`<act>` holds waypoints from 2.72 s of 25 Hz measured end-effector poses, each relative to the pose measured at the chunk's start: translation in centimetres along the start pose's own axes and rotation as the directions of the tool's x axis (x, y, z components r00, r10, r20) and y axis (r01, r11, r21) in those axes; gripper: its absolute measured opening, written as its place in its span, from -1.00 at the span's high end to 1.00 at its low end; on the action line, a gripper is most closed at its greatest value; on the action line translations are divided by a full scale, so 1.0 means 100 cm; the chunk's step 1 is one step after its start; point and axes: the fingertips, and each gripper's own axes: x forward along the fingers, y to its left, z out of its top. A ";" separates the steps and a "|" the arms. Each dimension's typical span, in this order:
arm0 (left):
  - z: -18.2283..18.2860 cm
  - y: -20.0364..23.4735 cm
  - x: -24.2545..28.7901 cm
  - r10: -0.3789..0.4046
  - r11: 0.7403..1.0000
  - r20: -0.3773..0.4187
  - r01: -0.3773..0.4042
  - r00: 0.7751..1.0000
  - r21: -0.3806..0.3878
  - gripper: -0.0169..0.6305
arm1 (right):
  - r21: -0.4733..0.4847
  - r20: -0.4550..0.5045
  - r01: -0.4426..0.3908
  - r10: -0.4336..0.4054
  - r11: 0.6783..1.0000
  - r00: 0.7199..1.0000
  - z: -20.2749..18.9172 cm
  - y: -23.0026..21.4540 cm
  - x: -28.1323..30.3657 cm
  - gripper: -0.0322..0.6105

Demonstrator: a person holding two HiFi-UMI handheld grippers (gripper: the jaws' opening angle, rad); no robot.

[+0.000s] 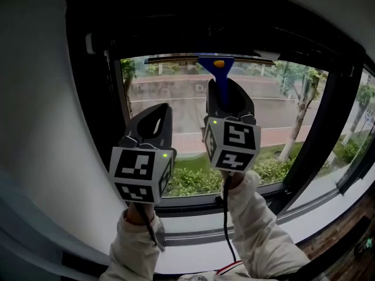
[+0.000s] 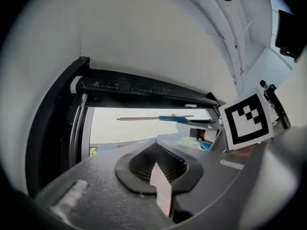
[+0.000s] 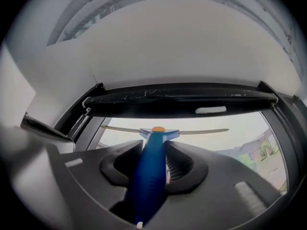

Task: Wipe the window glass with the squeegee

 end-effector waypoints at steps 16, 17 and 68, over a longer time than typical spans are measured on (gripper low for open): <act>0.030 0.007 0.021 0.000 0.999 0.023 -0.001 1.000 0.050 0.95 | -0.042 0.081 0.010 -0.007 0.999 0.997 0.029 0.006 0.056 0.44; 0.028 0.006 0.021 -0.002 0.999 0.019 0.001 1.000 0.052 0.95 | -0.042 0.080 0.010 -0.006 0.999 0.997 0.027 0.006 0.056 0.44; -0.179 -0.035 -0.043 0.006 0.996 -0.275 -0.029 0.961 -0.082 0.95 | -0.002 -0.204 -0.015 0.014 1.000 0.979 -0.154 0.027 -0.063 0.44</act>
